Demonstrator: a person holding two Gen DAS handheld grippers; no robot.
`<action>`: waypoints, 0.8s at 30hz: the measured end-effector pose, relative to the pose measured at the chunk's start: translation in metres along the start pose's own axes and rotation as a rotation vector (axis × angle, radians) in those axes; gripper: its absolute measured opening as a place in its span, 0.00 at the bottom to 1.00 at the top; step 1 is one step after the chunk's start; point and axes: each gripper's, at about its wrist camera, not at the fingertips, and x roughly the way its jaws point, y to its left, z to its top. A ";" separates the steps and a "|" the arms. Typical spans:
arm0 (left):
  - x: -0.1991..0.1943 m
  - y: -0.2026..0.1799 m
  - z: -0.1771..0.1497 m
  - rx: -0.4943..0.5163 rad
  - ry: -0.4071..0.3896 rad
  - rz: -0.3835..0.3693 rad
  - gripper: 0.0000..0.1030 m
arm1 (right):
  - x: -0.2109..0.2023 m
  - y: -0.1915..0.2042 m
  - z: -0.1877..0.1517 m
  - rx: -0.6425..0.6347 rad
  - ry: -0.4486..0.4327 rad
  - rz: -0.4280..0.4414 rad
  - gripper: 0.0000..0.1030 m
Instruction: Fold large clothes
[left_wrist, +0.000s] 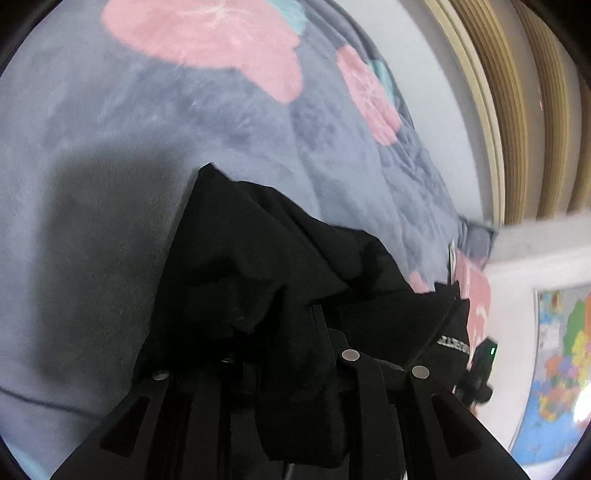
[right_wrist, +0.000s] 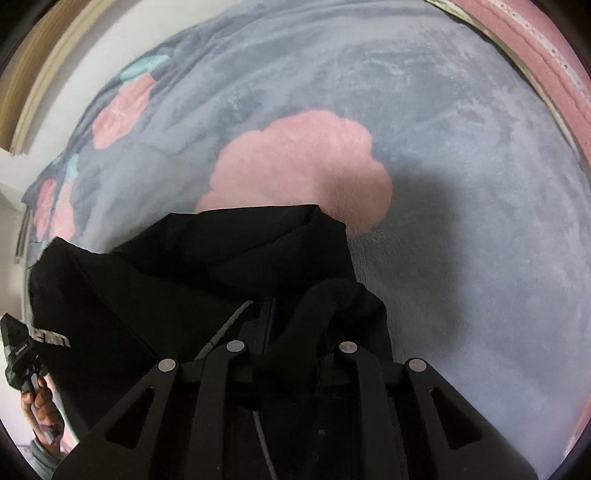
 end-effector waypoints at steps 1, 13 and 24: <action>-0.012 -0.009 -0.001 0.051 0.015 0.017 0.23 | -0.012 0.001 0.000 -0.003 -0.005 0.013 0.25; -0.161 0.006 -0.041 0.158 -0.122 -0.078 0.74 | -0.126 0.004 -0.037 -0.129 -0.157 0.056 0.79; -0.066 -0.010 0.000 0.205 -0.043 0.092 0.74 | -0.047 -0.007 0.016 -0.141 -0.114 0.026 0.79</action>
